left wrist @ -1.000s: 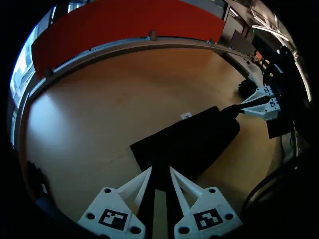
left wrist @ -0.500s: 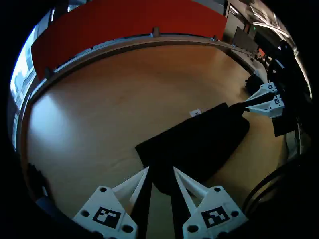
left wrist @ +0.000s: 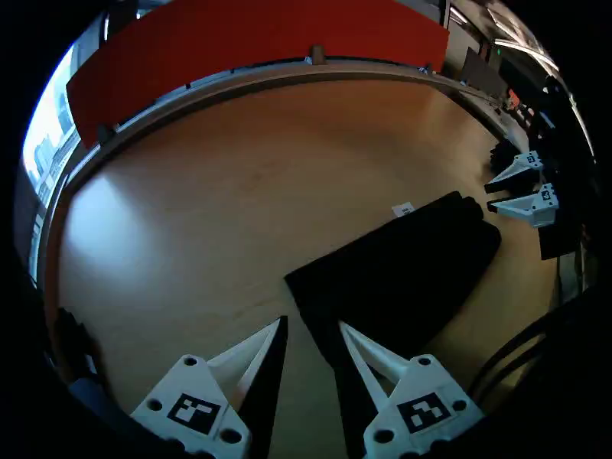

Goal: Fold towel

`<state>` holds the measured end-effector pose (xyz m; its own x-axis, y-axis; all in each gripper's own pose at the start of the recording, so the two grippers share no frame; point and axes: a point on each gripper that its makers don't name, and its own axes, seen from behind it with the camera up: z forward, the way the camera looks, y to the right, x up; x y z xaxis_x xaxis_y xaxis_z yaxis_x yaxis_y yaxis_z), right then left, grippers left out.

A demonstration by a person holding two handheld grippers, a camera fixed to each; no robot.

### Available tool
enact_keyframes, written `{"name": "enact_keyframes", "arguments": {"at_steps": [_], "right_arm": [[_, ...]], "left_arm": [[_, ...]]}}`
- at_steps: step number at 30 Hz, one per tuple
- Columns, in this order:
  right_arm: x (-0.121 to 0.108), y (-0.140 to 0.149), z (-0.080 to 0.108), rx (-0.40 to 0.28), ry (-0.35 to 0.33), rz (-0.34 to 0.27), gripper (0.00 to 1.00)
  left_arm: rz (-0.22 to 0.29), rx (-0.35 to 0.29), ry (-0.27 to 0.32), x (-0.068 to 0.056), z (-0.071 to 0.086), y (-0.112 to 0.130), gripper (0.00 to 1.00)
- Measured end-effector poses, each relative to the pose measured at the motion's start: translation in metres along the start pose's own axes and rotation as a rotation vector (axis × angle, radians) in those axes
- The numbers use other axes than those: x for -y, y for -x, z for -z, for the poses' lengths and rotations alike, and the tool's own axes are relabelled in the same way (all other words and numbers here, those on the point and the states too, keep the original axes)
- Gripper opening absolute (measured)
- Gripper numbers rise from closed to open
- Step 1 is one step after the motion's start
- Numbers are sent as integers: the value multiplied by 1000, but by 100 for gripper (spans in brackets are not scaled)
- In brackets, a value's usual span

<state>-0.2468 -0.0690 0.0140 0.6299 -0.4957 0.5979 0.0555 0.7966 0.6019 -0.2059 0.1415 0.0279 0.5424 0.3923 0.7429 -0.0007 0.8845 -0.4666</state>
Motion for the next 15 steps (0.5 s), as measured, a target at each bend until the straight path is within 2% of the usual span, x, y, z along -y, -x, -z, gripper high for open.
{"name": "enact_keyframes", "arguments": {"at_steps": [3,5,9,15], "right_arm": [[1,0,0,-3,1,11,80],[1,0,-1,-4,1,17,92],[2,0,-1,-5,4,20,94],[4,1,3,-11,5,17,94]], "left_arm": [[5,-2,4,1,2,0,57],[13,-2,11,0,3,1,77],[36,-10,8,2,5,1,100],[57,-17,4,5,10,3,100]]}}
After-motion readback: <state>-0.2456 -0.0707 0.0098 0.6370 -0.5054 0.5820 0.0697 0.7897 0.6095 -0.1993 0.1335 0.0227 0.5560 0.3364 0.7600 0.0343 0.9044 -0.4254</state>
